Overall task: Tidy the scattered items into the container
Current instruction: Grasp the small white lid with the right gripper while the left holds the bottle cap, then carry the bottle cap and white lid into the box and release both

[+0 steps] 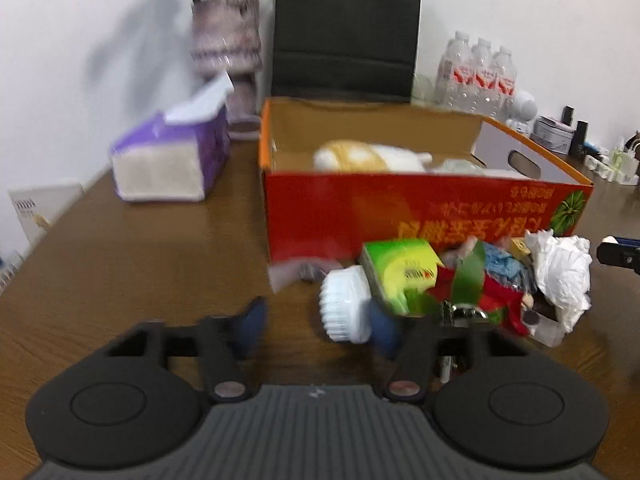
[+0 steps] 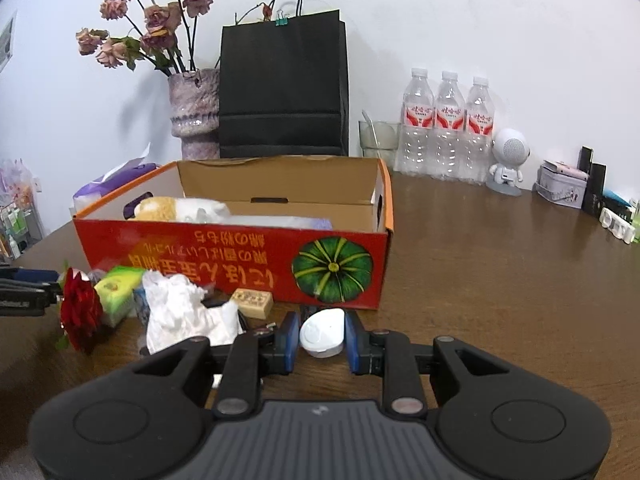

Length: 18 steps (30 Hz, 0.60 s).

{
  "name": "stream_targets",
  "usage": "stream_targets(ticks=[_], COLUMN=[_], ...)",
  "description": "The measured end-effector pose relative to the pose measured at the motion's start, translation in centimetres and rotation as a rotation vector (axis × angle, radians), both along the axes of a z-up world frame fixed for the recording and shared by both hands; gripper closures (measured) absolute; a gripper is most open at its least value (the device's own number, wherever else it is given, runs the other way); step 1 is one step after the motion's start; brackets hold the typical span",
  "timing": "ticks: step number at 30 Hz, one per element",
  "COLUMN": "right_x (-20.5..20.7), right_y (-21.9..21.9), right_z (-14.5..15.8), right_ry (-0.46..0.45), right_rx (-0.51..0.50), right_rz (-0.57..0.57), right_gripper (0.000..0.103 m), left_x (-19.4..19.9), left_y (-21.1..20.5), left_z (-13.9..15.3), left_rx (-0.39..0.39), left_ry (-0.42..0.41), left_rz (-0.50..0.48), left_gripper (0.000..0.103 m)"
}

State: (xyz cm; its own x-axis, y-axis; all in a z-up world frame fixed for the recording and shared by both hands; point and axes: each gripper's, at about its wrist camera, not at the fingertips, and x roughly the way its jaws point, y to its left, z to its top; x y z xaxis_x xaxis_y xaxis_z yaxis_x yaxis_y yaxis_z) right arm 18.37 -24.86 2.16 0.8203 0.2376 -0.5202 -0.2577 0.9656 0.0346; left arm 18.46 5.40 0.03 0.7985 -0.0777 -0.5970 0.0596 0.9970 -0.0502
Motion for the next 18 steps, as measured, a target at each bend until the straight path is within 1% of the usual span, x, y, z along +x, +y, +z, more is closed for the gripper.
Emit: stream_targets(ticks=[1, 2, 4, 11, 15, 18], right_x=[-0.1, -0.1, -0.2, -0.1, 0.0, 0.2], right_y=[-0.1, -0.1, -0.3, -0.3, -0.2, -0.1], right_z=[0.0, 0.0, 0.0, 0.0, 0.9, 2.0], right_ry=[0.000, -0.002, -0.002, -0.005, -0.030, -0.061], right_rx=[0.000, 0.000, 0.000, 0.001, 0.007, 0.014], right_rz=[-0.003, -0.006, -0.010, -0.008, -0.009, -0.010], right_gripper=[0.080, 0.080, 0.080, 0.080, 0.080, 0.080], left_x=[-0.2, -0.5, -1.2, -2.5, -2.4, -1.8], left_y=[0.1, 0.2, 0.4, 0.4, -0.2, -0.9], left_z=[0.1, 0.4, 1.0, 3.7, 5.1, 6.4], left_rx=[-0.004, -0.009, 0.008, 0.011, -0.003, -0.014], left_ry=[-0.004, -0.022, -0.065, -0.148, -0.188, -0.220], left_rz=[-0.007, -0.003, 0.015, 0.026, 0.012, -0.003], left_gripper=[0.088, 0.088, 0.088, 0.088, 0.088, 0.088])
